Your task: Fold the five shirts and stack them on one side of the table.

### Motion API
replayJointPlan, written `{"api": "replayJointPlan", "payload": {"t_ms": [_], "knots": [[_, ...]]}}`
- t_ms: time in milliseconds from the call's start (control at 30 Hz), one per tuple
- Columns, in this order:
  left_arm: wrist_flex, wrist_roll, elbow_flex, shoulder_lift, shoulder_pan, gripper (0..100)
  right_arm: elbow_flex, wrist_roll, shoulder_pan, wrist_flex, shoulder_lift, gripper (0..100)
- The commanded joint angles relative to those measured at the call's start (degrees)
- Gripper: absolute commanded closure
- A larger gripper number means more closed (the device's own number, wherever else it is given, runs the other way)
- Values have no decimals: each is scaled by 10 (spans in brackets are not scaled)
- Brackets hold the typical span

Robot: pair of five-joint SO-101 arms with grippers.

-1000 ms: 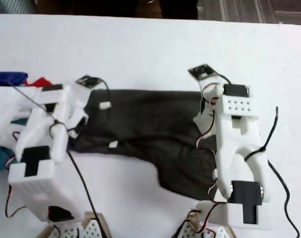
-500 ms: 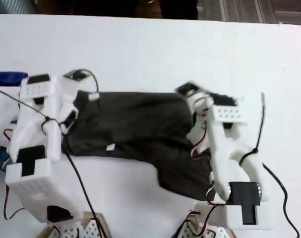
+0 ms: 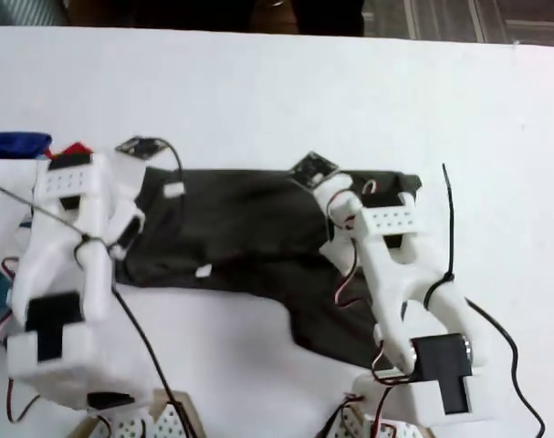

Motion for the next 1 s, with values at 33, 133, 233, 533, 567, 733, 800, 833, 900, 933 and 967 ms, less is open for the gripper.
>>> {"api": "replayJointPlan", "payload": {"t_ms": [33, 133, 233, 533, 567, 733, 800, 833, 900, 933, 967], "knots": [[-35, 5, 57, -84, 15, 972, -1, 7, -10, -8, -22, 887], [-33, 5, 63, -99, 15, 972, -1, 7, -7, -9, -22, 904], [-31, 5, 65, -103, 15, 972, 0, 7, -6, -11, -20, 846], [-11, 5, 65, -104, 15, 972, -18, 7, -6, -20, 74, 823], [-11, 5, 65, -104, 15, 972, -21, 7, -6, -20, 80, 830], [-11, 5, 65, -103, 15, 972, -35, -5, -6, -9, 76, 991], [-12, 5, 65, -101, 15, 972, -47, -33, 0, 15, 58, 965], [-14, 5, 65, -100, 15, 972, -53, -39, 1, 26, 45, 979], [-16, 5, 65, -100, 15, 972, -62, -41, 3, 47, 8, 978], [-16, 5, 65, -100, 15, 972, -64, -41, 3, 54, -13, 980], [-16, 5, 65, -100, 15, 972, -64, -41, 2, 61, -34, 980]]}}
